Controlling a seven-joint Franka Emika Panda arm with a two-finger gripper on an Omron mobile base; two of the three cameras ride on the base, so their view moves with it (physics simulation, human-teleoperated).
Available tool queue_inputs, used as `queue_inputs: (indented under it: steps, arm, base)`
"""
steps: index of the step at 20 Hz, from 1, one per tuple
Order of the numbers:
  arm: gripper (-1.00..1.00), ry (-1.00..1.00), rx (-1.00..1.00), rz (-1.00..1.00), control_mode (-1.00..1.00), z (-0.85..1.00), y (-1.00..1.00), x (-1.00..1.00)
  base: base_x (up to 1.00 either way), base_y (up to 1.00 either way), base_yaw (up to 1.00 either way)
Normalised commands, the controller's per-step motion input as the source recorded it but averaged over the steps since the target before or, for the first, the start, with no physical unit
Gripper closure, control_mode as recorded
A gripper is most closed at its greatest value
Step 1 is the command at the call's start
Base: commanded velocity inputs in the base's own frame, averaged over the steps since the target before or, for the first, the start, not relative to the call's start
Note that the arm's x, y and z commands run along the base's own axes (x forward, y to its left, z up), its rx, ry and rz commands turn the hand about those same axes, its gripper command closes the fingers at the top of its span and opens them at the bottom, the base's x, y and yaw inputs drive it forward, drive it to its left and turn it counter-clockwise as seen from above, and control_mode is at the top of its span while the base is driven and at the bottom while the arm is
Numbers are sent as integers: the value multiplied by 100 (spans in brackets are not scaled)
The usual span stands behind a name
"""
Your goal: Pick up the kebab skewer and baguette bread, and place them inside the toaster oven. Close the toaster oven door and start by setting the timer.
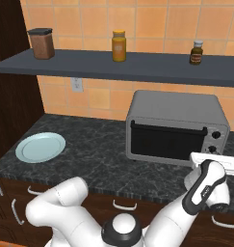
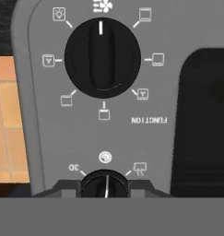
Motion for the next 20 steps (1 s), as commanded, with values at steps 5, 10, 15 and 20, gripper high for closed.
queue_inputs:
  steps: [5,10,15,20]
  arm:
    - [100,0,16,0,-100,10,7,0]
    - [100,0,16,0,-100,8,0,0]
    - [100,0,18,0,-100,7,0,1]
    - [100,0,18,0,-100,11,0,0]
  base:
    - [0,0,0]
    - [0,0,0]
    - [0,0,0]
    - [0,0,0]
